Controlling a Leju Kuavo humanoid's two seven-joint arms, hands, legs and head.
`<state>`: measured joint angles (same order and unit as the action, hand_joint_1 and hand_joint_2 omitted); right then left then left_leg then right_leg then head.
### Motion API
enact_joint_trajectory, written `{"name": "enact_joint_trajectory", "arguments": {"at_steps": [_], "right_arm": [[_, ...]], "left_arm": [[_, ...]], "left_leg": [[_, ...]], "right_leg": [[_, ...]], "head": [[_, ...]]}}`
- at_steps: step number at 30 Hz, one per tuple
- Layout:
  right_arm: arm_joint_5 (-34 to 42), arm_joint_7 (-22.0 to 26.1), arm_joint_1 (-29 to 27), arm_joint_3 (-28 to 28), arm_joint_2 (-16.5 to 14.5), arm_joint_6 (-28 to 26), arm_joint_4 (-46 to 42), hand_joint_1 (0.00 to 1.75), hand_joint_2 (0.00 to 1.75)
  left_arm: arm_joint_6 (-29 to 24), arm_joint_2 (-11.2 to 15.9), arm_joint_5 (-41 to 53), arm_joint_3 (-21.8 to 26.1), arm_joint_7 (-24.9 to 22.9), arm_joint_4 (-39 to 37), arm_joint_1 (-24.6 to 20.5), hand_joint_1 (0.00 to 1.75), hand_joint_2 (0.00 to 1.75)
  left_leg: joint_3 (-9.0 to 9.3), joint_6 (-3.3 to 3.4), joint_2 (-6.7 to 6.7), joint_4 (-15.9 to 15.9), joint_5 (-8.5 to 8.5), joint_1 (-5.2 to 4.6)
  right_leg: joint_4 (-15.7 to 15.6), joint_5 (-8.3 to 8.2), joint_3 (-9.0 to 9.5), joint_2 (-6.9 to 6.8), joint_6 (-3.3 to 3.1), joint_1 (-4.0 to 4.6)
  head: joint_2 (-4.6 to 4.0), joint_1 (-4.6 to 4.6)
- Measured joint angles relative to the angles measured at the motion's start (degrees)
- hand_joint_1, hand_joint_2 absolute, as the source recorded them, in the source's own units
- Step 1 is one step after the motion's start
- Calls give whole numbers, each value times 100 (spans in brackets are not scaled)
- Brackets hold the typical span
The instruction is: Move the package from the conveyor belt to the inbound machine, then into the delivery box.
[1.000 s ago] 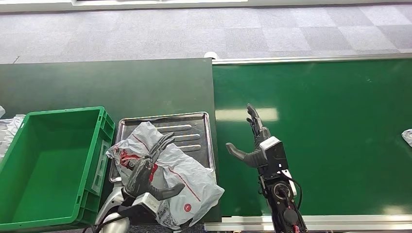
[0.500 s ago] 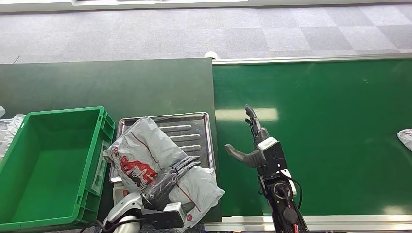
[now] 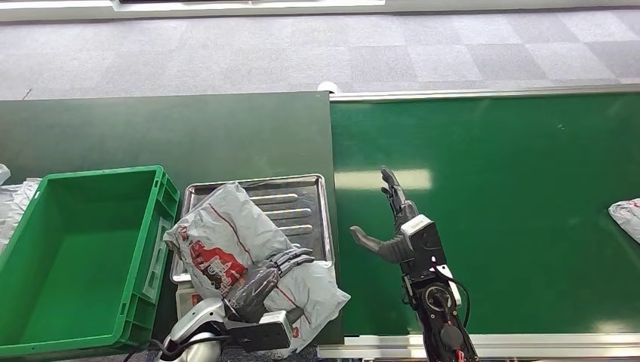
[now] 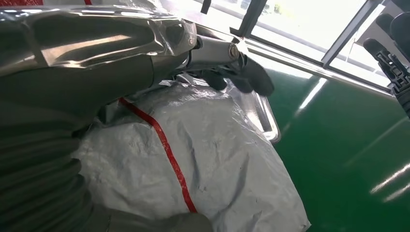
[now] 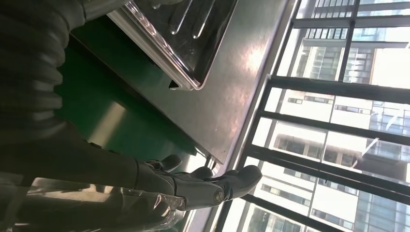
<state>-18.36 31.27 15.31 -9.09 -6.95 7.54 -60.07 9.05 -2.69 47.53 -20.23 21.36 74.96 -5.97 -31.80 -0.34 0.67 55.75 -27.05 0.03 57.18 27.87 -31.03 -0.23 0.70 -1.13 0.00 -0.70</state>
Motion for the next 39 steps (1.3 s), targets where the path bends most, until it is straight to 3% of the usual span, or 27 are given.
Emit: {"name": "enact_joint_trajectory", "arguments": {"at_steps": [9,23,34,39], "right_arm": [[27,-58,-112,22,0,21,-77,0,175],[68,-56,-165,93,0,90,-128,0,175],[127,0,-154,109,-15,87,-116,0,175],[140,35,-131,109,-27,79,-84,0,175]], "left_arm": [[-321,-11,-49,39,0,-3,-2,175,175],[-1262,-73,-273,297,502,47,40,175,175],[-3414,-202,-961,712,1710,1044,153,175,175],[-4205,-208,-1016,804,1837,1534,215,175,175]], "left_leg": [[1,0,1,0,0,0],[-9,0,1,0,0,1],[-22,0,0,0,0,1],[-23,0,0,0,0,1]], "right_leg": [[0,0,0,1,0,0],[1,0,-10,1,0,1],[1,0,-20,0,0,1],[1,0,-21,0,0,1]], "head": [[0,0],[0,-1],[0,-2],[0,-1]]}}
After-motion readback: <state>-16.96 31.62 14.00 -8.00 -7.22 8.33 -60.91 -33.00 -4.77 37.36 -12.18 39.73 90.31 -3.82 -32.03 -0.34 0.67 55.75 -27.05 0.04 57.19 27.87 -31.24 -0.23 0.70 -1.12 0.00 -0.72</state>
